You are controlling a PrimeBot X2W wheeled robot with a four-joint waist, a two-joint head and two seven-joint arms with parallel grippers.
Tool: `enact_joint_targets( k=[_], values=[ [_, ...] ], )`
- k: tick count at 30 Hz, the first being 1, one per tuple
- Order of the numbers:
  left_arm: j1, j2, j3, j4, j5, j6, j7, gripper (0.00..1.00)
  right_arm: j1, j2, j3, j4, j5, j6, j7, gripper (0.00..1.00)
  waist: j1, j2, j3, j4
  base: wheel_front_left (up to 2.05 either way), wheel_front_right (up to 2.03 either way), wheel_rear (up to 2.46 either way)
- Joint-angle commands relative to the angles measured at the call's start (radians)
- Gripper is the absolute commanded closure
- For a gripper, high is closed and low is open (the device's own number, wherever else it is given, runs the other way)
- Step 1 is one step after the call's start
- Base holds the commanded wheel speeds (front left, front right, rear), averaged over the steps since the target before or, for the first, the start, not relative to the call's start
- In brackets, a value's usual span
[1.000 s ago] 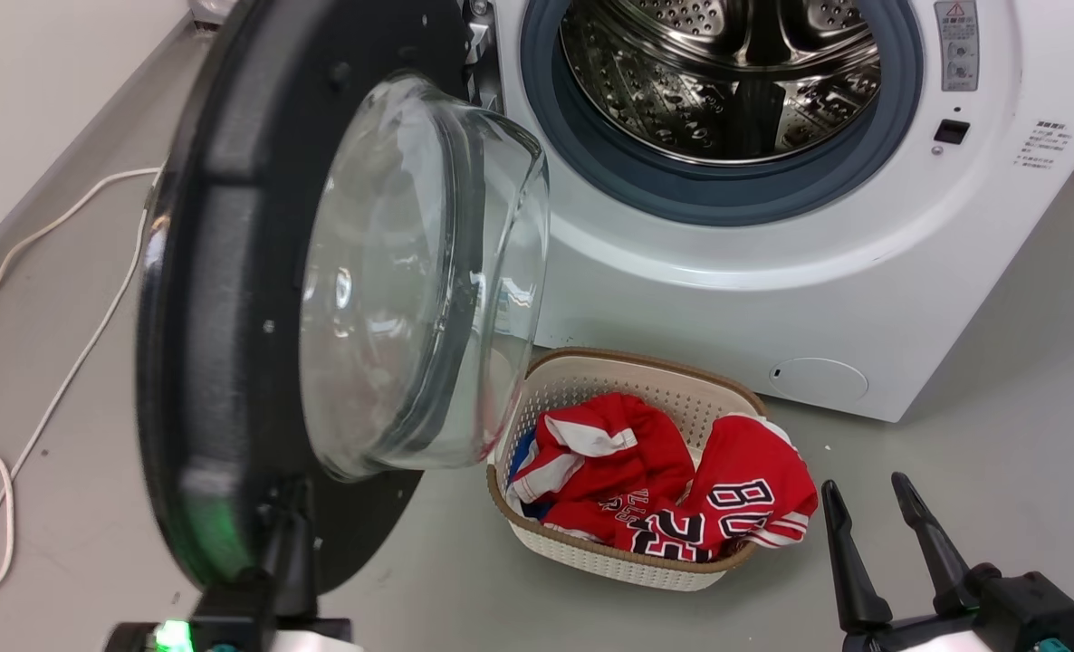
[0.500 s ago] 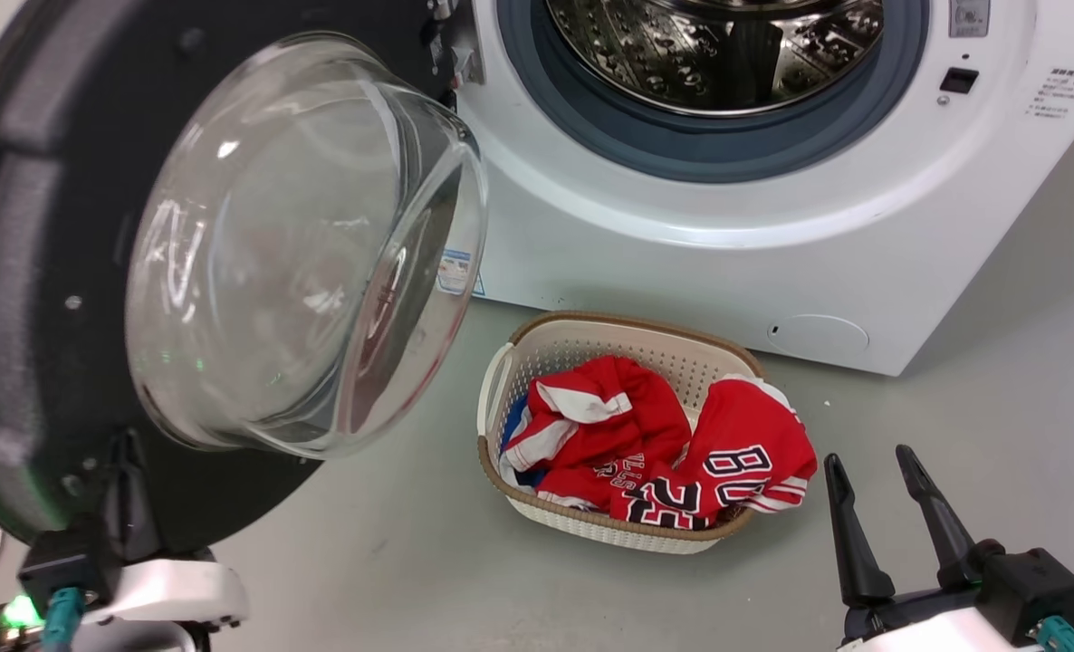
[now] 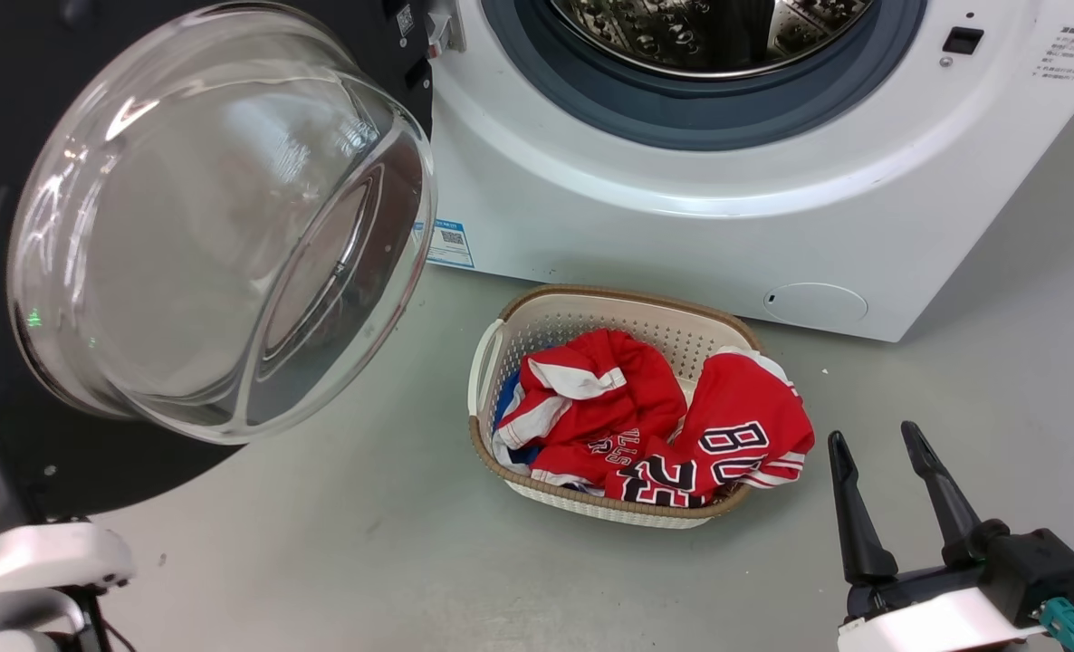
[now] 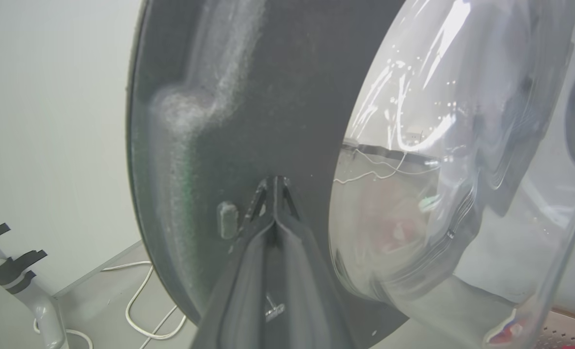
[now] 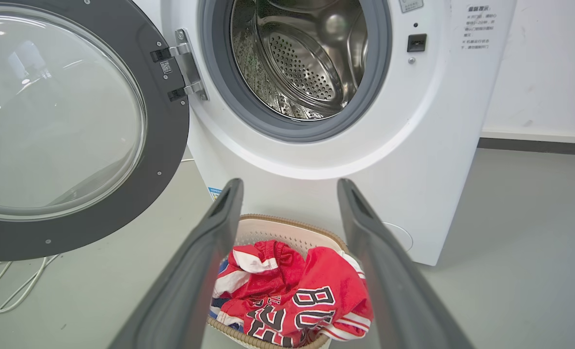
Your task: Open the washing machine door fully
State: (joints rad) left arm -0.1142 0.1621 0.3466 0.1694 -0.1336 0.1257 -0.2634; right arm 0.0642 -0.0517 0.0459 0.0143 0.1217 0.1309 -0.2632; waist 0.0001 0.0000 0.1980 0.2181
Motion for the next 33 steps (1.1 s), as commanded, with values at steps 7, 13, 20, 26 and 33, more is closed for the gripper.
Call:
enact_joint_targets(
  k=[7, 13, 20, 26, 33],
  values=[
    [-0.085, 0.066, 0.054, 0.064, 0.014, -0.034, -0.002, 1.0, -0.03, 0.003, 0.005, 0.001, -0.014, 0.0, -0.002, 0.0, -0.0001, 0.0, 0.017, -0.014, 0.0, 0.0, 0.0],
    [-0.16, 0.111, 0.075, 0.137, 0.017, -0.057, -0.002, 1.0, -0.045, 0.003, 0.004, 0.001, -0.023, 0.0, -0.002, 0.0, -0.0001, 0.0, 0.035, -0.029, 0.0, 0.0, 0.0],
    [-0.229, 0.148, 0.108, 0.258, 0.004, -0.061, -0.001, 1.0, -0.051, 0.003, 0.003, 0.001, -0.029, 0.0, -0.002, 0.0, -0.0001, 0.0, 0.045, -0.054, 0.0, 0.0, 0.0],
    [-0.268, 0.175, 0.13, 0.343, -0.002, -0.074, -0.001, 1.0, -0.051, 0.003, -0.001, -0.004, -0.032, 0.0, -0.002, 0.0, -0.0001, 0.0, 0.051, -0.068, 0.0, 0.0, 0.0],
    [-0.31, 0.211, 0.165, 0.451, -0.012, -0.093, -0.001, 1.0, -0.064, 0.003, -0.001, -0.008, -0.04, 0.0, -0.002, 0.0, -0.0001, 0.0, 0.062, -0.08, 0.0, 0.0, 0.0]
  ],
)
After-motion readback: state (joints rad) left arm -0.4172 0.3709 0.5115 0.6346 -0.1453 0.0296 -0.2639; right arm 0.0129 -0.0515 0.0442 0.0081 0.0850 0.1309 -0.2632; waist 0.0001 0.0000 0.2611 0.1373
